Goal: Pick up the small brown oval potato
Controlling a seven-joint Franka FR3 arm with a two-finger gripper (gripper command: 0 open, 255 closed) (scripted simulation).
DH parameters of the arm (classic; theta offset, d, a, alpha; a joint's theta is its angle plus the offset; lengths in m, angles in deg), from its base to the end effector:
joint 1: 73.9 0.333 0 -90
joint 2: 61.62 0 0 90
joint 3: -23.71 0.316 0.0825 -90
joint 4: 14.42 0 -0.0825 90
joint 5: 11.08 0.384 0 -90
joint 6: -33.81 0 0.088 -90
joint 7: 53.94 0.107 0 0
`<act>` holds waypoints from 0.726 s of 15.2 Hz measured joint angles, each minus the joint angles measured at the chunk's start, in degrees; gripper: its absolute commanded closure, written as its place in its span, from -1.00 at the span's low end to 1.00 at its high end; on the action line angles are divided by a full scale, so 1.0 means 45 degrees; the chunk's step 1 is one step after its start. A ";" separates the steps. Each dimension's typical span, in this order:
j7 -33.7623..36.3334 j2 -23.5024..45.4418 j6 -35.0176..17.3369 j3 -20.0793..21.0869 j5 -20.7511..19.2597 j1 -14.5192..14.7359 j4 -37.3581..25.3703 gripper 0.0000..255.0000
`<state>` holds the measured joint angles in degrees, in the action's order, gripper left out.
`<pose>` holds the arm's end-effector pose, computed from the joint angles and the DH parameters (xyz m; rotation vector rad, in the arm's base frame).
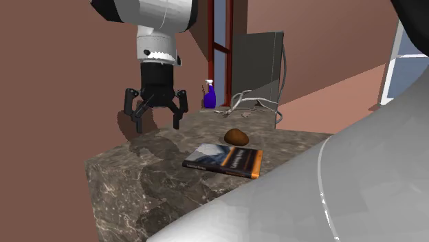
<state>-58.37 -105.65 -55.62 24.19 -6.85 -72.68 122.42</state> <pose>0.3085 0.0178 0.5693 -3.0668 -0.1581 0.0880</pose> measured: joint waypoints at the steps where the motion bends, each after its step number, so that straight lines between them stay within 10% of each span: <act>1: 0.0000 0.0000 0.0000 0.0000 0.0000 0.0000 0.0000 -1.00; 11: -0.4362 0.0011 -0.1827 -0.3124 -0.1755 -0.0440 0.0734 -1.00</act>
<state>-77.99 -105.60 -63.84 10.13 -14.75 -74.66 125.73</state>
